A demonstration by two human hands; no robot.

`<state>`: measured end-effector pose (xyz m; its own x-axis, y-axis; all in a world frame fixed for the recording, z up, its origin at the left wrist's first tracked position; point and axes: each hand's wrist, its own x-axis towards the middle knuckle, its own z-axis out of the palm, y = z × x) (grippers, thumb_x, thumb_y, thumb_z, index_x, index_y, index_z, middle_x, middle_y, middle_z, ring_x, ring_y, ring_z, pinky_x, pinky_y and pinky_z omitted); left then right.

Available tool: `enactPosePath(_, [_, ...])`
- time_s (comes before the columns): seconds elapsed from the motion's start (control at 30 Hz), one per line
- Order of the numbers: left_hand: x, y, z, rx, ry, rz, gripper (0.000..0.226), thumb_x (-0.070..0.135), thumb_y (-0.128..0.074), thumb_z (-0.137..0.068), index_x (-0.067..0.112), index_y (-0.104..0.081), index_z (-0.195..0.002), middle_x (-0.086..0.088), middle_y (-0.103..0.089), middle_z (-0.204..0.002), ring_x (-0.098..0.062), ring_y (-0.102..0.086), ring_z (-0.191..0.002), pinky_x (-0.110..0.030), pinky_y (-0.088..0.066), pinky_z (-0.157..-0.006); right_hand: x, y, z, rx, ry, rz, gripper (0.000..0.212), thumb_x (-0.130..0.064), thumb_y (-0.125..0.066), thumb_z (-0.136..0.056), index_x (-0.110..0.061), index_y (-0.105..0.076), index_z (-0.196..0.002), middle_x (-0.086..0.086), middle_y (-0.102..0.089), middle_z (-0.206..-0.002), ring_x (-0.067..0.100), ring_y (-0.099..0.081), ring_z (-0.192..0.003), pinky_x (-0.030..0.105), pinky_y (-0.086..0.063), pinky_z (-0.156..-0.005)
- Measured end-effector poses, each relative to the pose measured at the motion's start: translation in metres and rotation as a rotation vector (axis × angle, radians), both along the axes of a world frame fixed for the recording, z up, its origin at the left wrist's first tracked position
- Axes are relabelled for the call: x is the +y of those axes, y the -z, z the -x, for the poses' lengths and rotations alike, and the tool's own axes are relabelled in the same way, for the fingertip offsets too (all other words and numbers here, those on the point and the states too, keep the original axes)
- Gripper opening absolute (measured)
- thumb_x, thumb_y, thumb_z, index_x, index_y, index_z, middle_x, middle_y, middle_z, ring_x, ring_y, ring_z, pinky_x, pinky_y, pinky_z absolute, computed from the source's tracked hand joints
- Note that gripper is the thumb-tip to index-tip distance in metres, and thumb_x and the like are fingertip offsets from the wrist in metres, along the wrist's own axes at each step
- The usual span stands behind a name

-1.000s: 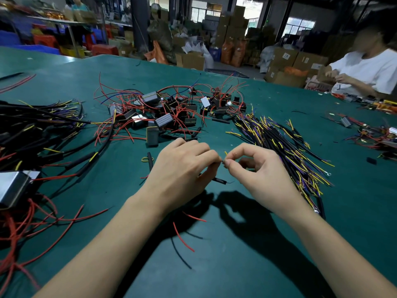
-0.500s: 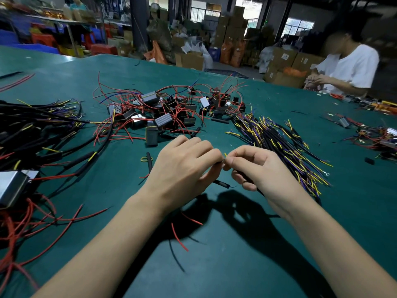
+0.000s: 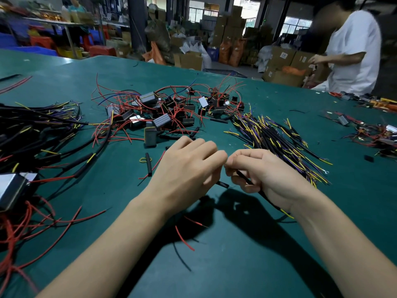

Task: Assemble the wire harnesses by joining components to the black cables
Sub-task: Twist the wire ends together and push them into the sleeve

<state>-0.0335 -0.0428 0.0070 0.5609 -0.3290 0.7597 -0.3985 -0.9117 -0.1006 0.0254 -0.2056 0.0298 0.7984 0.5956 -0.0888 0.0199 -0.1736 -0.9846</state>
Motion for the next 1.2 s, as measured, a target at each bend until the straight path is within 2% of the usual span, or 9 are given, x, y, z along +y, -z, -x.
enactPosePath(0.17, [0.000,0.001,0.001,-0.003,-0.014,0.010,0.015,0.012,-0.058,-0.087,0.009,-0.060,-0.073,-0.006,-0.060,-0.071,-0.028,-0.056,-0.065,-0.037,-0.043,-0.060,-0.003,0.000,-0.001,0.003,-0.009,-0.016,0.017,-0.011,-0.061,-0.085,-0.017,-0.062,-0.069,0.002,-0.058,-0.065,0.010,-0.044,-0.049,0.015,-0.024,-0.039])
enactPosePath(0.3, [0.002,0.002,0.004,0.174,0.022,0.192,0.010,0.018,-0.061,-0.086,0.014,-0.063,-0.077,0.002,-0.061,-0.075,-0.022,-0.057,-0.071,-0.037,-0.041,-0.064,-0.002,0.003,0.001,-0.173,0.027,0.031,0.021,-0.006,-0.060,-0.087,-0.017,-0.062,-0.069,-0.004,-0.059,-0.063,0.008,-0.042,-0.050,0.014,-0.028,-0.041])
enactPosePath(0.4, [0.001,0.003,0.006,0.352,0.071,0.479,0.005,0.022,-0.064,-0.084,0.020,-0.066,-0.080,0.009,-0.064,-0.076,-0.008,-0.059,-0.075,-0.031,-0.043,-0.074,0.001,0.005,0.004,-0.541,0.065,0.146,0.019,-0.006,-0.062,-0.085,-0.017,-0.060,-0.070,-0.014,-0.055,-0.057,0.008,-0.043,-0.050,0.019,-0.034,-0.045])
enactPosePath(0.53, [0.005,-0.001,0.004,0.566,0.151,0.747,0.007,0.012,-0.069,-0.083,0.015,-0.069,-0.077,0.006,-0.069,-0.074,-0.002,-0.060,-0.072,-0.006,-0.038,-0.069,0.001,0.009,0.006,-1.103,0.023,0.301,0.007,-0.014,-0.059,-0.083,-0.014,-0.058,-0.076,-0.010,-0.053,-0.073,0.013,-0.047,-0.061,0.037,-0.045,-0.057])
enactPosePath(0.73, [0.016,-0.007,0.003,0.977,0.374,0.999,0.013,0.006,-0.063,-0.088,0.014,-0.062,-0.077,0.002,-0.060,-0.071,-0.001,-0.053,-0.065,-0.010,-0.041,-0.066,-0.003,0.018,0.000,-1.799,-0.119,0.381,0.010,-0.003,-0.051,-0.088,-0.005,-0.060,-0.083,0.009,-0.063,-0.080,0.028,-0.058,-0.064,0.036,-0.046,-0.045])
enactPosePath(0.8, [0.017,-0.007,0.003,0.940,0.349,0.996,0.009,0.011,-0.061,-0.090,0.014,-0.063,-0.081,0.002,-0.063,-0.074,-0.001,-0.056,-0.067,-0.012,-0.043,-0.069,0.001,0.020,0.002,-1.611,-0.035,0.295,0.010,-0.002,-0.055,-0.087,-0.003,-0.062,-0.080,0.007,-0.062,-0.081,0.024,-0.055,-0.063,0.037,-0.048,-0.050])
enactPosePath(0.87, [0.015,-0.003,0.003,0.780,0.249,0.919,0.006,0.020,-0.064,-0.090,0.017,-0.064,-0.084,0.004,-0.067,-0.076,-0.005,-0.061,-0.072,-0.020,-0.046,-0.075,0.004,0.020,0.004,-1.253,0.027,0.147,0.007,-0.005,-0.060,-0.084,-0.006,-0.062,-0.078,0.000,-0.058,-0.077,0.017,-0.051,-0.063,0.031,-0.046,-0.057])
enactPosePath(1.0, [0.009,0.002,0.008,0.395,0.095,0.468,0.017,0.036,-0.063,-0.084,0.027,-0.062,-0.098,0.012,-0.066,-0.078,-0.001,-0.061,-0.079,-0.030,-0.035,-0.089,0.007,0.017,0.006,-0.754,0.136,0.074,0.014,-0.007,-0.064,-0.084,-0.017,-0.064,-0.073,-0.012,-0.058,-0.065,0.008,-0.049,-0.059,0.017,-0.038,-0.058])
enactPosePath(1.2, [0.007,-0.001,0.004,0.079,0.010,0.126,0.004,0.018,-0.064,-0.083,0.016,-0.067,-0.083,0.007,-0.064,-0.071,-0.019,-0.062,-0.067,-0.042,-0.046,-0.081,0.009,0.008,0.007,-0.321,0.137,0.001,0.019,-0.007,-0.061,-0.085,-0.013,-0.065,-0.068,-0.006,-0.060,-0.057,0.007,-0.041,-0.047,0.011,-0.032,-0.043])
